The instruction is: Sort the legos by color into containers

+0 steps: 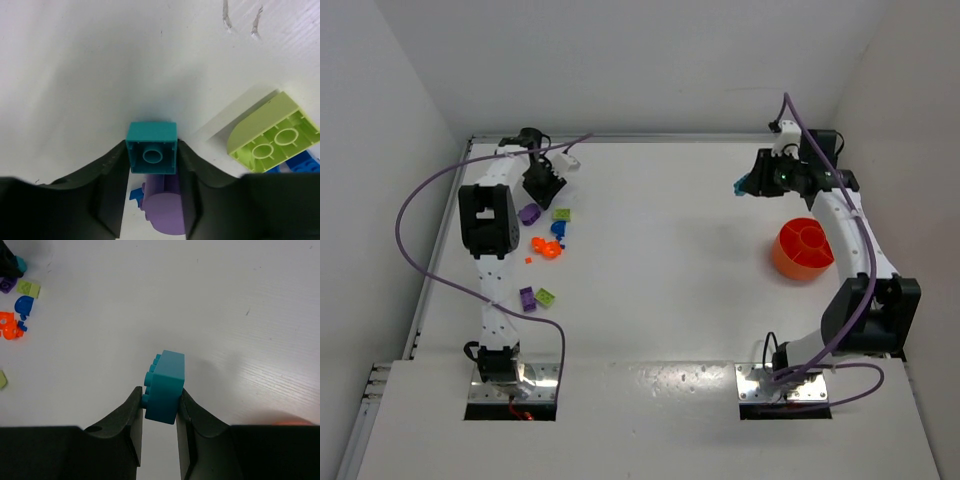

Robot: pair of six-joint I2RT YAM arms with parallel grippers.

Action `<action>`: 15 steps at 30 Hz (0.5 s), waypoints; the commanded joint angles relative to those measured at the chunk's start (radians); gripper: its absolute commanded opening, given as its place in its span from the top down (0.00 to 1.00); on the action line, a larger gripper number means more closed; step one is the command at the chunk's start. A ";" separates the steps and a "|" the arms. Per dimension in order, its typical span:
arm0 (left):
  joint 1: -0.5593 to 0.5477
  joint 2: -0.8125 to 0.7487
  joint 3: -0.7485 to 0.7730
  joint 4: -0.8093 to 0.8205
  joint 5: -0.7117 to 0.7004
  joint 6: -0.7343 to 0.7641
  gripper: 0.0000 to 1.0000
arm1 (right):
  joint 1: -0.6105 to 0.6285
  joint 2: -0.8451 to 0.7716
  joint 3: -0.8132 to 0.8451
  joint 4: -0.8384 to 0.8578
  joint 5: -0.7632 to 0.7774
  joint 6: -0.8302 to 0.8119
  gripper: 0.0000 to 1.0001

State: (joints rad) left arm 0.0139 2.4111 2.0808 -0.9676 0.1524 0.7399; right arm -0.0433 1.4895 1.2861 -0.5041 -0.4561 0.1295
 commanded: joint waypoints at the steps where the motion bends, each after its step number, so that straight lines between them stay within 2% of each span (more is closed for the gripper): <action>1: -0.020 0.022 0.018 0.038 0.007 0.012 0.57 | -0.024 -0.008 0.007 0.012 0.013 -0.013 1.00; 2: -0.020 0.022 0.001 0.038 0.007 0.012 0.62 | -0.035 -0.008 0.007 0.012 0.025 -0.028 1.00; 7: -0.020 -0.046 -0.054 0.038 0.068 0.021 0.71 | -0.093 0.023 0.117 -0.095 0.137 -0.116 1.00; 11: -0.020 -0.147 -0.080 0.038 0.174 -0.089 0.80 | -0.156 0.023 0.146 -0.143 0.223 -0.139 1.00; 15: -0.089 -0.272 -0.044 0.038 0.242 -0.216 0.93 | -0.210 0.023 0.134 -0.165 0.284 -0.159 1.00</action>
State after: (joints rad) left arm -0.0139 2.3177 2.0052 -0.9440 0.2810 0.6373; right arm -0.2283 1.5124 1.3918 -0.6346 -0.2543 0.0097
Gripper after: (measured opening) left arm 0.413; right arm 0.274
